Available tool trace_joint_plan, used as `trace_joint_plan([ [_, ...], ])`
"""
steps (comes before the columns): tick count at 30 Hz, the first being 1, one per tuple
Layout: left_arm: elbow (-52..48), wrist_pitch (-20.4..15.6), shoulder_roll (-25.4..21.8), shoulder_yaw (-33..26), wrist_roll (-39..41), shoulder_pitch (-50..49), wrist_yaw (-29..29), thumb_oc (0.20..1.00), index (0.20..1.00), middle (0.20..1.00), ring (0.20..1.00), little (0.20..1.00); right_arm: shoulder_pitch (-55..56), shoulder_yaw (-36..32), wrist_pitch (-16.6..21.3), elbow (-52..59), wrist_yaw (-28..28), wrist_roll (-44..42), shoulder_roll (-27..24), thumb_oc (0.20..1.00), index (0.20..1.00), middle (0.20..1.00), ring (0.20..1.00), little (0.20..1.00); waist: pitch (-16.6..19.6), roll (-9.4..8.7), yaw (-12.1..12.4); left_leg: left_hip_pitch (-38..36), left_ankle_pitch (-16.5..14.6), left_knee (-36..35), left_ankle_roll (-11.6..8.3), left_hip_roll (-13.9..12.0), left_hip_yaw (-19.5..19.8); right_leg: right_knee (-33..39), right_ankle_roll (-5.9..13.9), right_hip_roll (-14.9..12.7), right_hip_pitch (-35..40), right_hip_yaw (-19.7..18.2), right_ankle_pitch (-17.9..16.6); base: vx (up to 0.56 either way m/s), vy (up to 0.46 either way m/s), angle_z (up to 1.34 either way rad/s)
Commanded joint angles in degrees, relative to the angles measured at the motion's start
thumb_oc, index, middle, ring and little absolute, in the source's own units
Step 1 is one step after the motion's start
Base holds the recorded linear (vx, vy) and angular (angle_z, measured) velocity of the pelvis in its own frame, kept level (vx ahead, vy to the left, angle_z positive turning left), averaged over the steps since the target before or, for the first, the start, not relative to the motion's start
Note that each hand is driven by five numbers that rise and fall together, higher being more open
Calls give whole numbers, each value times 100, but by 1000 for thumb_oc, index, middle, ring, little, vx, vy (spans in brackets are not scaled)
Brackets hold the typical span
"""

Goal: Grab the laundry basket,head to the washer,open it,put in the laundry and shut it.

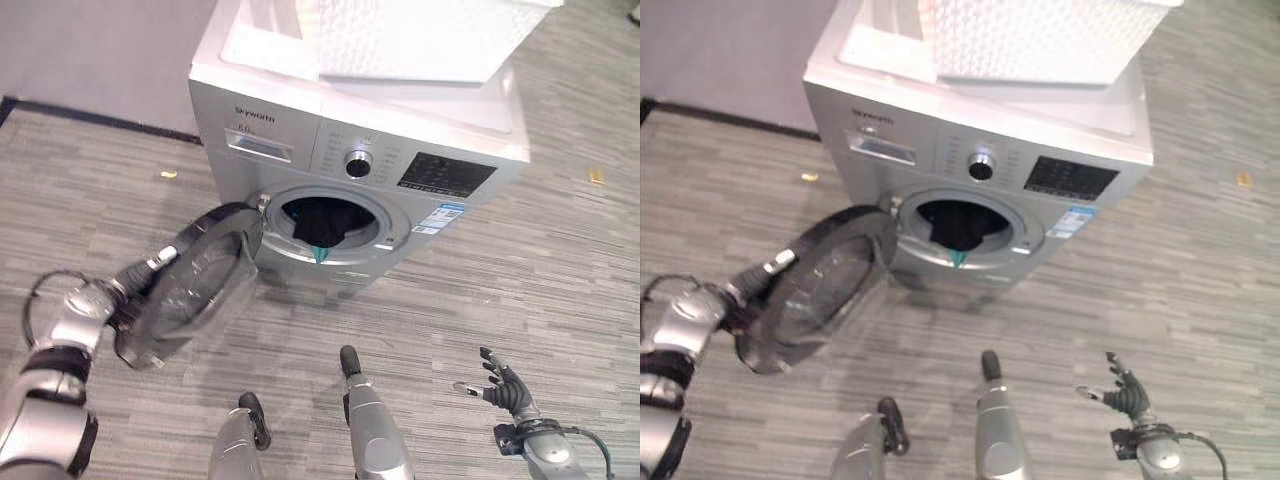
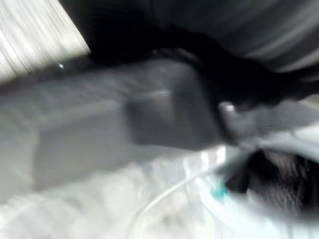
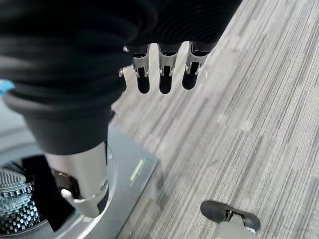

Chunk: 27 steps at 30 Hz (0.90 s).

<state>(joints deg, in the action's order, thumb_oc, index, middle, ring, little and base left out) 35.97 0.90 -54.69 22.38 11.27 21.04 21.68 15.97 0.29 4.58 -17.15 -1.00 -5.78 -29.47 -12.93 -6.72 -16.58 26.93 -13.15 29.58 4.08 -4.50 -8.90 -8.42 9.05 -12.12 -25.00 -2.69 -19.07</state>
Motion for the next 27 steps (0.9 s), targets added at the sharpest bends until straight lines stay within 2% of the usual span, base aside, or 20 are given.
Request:
trace_joint_plan([
  [1,-985,-233,-94,628,1207,-1013,286,1000,1000,1000,1000,1000,-412,-246,259,-163,-102,155,-411,1000,1000,1000,1000,1000,-436,67,123,-1125,64,-1539,-49,10,33,-1183,57,48,226,-15,1428,15,4,-52],
  [3,-1595,-332,-234,654,1825,-1471,245,1000,1000,1000,1000,1000,-474,-168,398,-235,-133,223,-445,1000,1000,1000,1000,1000,-278,133,237,-1291,146,-1719,-71,-40,-135,-992,106,-33,471,46,1238,42,8,-65],
  [5,-2107,-500,-133,458,2311,-1886,38,1000,1000,1000,1000,1000,-575,-47,485,-417,-206,275,-401,1000,1000,1000,1000,1000,-94,165,347,-1486,238,-1886,-106,-43,-331,-805,221,-127,679,106,815,29,-52,-89],
  [6,-2237,-619,256,378,2346,-2048,-210,1000,1000,1000,1000,1000,-689,161,537,-676,-270,280,-289,1000,1000,1000,1000,1000,32,178,380,-1694,314,-2049,-110,-58,-508,-707,297,-142,859,177,608,2,-65,-83],
  [7,-2232,-624,266,372,2341,-2055,-213,1000,1000,1000,1000,1000,-699,173,546,-690,-275,280,-296,1000,1000,1000,1000,1000,21,179,378,-1721,322,-2069,-111,-57,-515,-696,298,-141,878,173,602,7,-56,-78],
  [8,-2197,-636,535,361,2302,-2076,-266,1000,1000,1000,1000,1000,-706,204,546,-769,-298,298,-229,1000,1000,1000,1000,1000,113,193,394,-1809,351,-2154,-112,-28,-558,-648,323,-141,1032,258,624,5,-24,-46],
  [9,-2194,-678,863,274,2231,-2153,-361,1000,1000,1000,1000,1000,-711,248,527,-804,-285,346,-170,1000,1000,1000,1000,1000,177,198,385,-1966,389,-2279,-107,4,-637,-686,395,-142,1008,260,428,28,-67,-28],
  [11,-2046,-752,1654,220,2210,-2146,-584,1000,1000,1000,1000,1000,-642,312,491,-894,-302,365,21,1000,1000,1000,1000,1000,387,199,366,-2184,487,-2460,-154,48,-714,-438,439,-163,1280,399,444,58,-89,-23],
  [13,-1952,-795,2221,185,2165,-2129,-749,1000,1000,1000,1000,1000,-571,321,460,-952,-322,336,135,1000,1000,1000,1000,1000,568,234,326,-2417,530,-2632,-174,107,-728,-277,461,-132,1477,341,423,57,-137,-17],
  [14,-1990,-854,2579,148,2172,-2051,-905,1000,1000,1000,1000,1000,-573,334,406,-994,-364,316,218,1000,1000,1000,1000,1000,680,213,318,-2541,703,-2759,-181,123,-840,-55,412,-154,1610,358,361,-3,-163,-11],
  [15,-1990,-854,2581,148,2171,-2052,-906,1000,1000,1000,1000,1000,-573,334,405,-994,-364,316,217,1000,1000,1000,1000,1000,669,213,318,-2558,706,-2768,-181,123,-840,-48,412,-153,1627,360,359,-14,-141,-6],
  [16,-1985,-884,2718,139,2165,-2047,-975,1000,1000,1000,1000,1000,-564,356,401,-1009,-379,312,269,1000,1000,1000,1000,1000,719,216,330,-2620,701,-2809,-180,135,-842,43,394,-153,1703,391,445,21,-103,-9],
  [17,-2070,-958,2894,52,2118,-2074,-1035,1000,1000,1000,1000,1000,-572,400,395,-1109,-416,299,370,1000,1000,1000,1000,1000,802,223,399,-2769,714,-2887,-201,124,-893,278,374,-166,1928,487,693,15,-134,-14],
  [20,-2079,-1027,3033,-70,2110,-2174,-1100,1000,1000,1000,1000,1000,-579,471,390,-1196,-436,330,480,1000,1000,1000,1000,1000,891,218,498,-2880,702,-2978,-207,124,-931,509,366,-168,2092,514,925,-20,-81,-31],
  [21,-1985,-1087,3209,-290,2225,-2287,-1160,1000,1000,1000,1000,1000,-567,507,381,-1220,-455,326,580,1000,1000,1000,1000,1000,927,197,614,-2904,723,-2999,-227,101,-970,678,353,-198,2224,602,1149,-56,-89,-32],
  [22,-1984,-1089,3210,-292,2225,-2289,-1159,1000,1000,1000,1000,1000,-568,510,381,-1221,-455,326,579,1000,1000,1000,1000,1000,920,196,612,-2916,724,-3003,-228,101,-969,681,353,-198,2236,603,1150,-77,-113,-15],
  [25,-1762,-1379,3347,-793,2061,-2632,-1291,1000,1000,1000,1000,1000,-457,523,468,-1395,-394,222,751,1000,1000,1000,1000,1000,1004,182,786,-2996,807,-3123,-312,29,-959,917,299,-156,2444,748,1436,-30,-116,-6],
  [27,-1688,-1396,3390,-929,2098,-2743,-1316,1000,1000,1000,1000,1000,-438,519,484,-1438,-394,208,765,1000,1000,1000,1000,1000,996,178,818,-3006,833,-3142,-328,13,-936,942,285,-143,2480,791,1483,-29,-61,6],
])
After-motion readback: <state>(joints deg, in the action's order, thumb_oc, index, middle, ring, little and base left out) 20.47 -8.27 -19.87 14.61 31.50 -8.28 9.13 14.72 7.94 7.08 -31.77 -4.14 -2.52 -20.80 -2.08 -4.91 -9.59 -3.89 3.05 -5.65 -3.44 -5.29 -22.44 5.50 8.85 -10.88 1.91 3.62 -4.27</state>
